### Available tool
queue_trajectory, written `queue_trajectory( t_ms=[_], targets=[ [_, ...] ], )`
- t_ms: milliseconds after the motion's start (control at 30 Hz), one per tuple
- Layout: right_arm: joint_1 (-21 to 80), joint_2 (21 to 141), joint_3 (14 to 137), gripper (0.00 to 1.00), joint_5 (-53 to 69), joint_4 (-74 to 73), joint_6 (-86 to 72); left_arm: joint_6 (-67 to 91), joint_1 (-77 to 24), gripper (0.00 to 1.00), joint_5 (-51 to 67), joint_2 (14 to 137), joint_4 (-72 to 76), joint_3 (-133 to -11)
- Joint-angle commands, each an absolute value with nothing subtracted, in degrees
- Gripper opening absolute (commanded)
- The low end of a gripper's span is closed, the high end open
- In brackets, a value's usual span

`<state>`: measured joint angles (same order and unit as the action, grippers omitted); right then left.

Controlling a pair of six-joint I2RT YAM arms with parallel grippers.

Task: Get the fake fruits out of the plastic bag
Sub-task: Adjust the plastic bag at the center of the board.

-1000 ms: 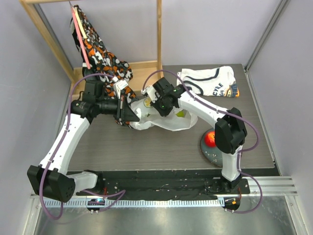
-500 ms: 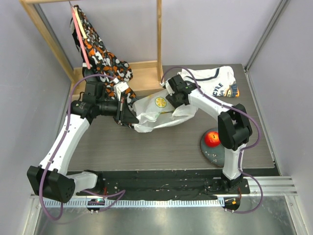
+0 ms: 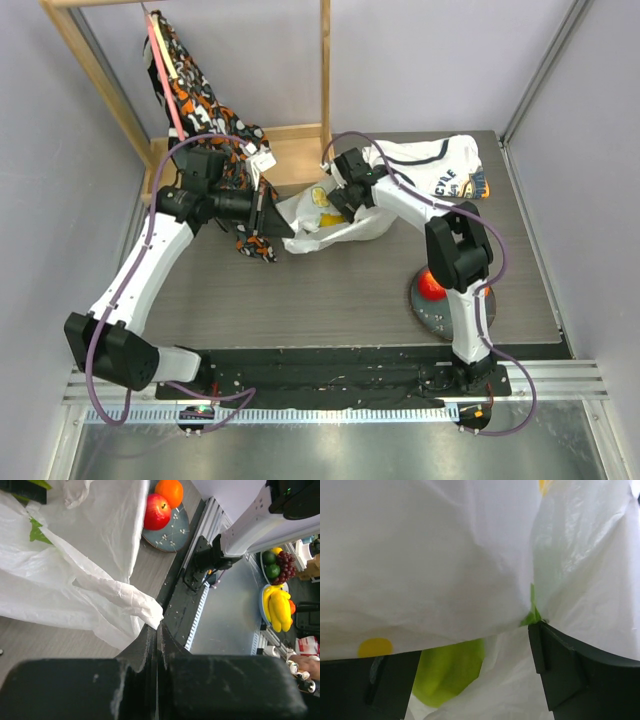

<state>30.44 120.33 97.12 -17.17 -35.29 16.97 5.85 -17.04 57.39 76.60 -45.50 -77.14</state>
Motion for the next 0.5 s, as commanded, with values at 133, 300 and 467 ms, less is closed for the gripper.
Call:
queue_trajectory(
  t_ms=[133, 300, 467],
  targets=[
    [28.1, 130.3, 108.4, 0.79, -22.9, -32.3, 20.3, 6.9, -17.7, 0.0, 57.7, 77.4, -42.7, -80.7],
    [27.4, 128.9, 110.0, 0.34, -19.6, -32.6, 23.5, 7.6, -17.7, 0.0, 56.1, 76.2, -42.2, -78.0],
    [27.1, 119.6, 106.7, 0.25, -7.9, -38.0, 22.4, 9.1, -17.7, 0.0, 53.6, 77.4, -40.3, -78.7]
  ],
)
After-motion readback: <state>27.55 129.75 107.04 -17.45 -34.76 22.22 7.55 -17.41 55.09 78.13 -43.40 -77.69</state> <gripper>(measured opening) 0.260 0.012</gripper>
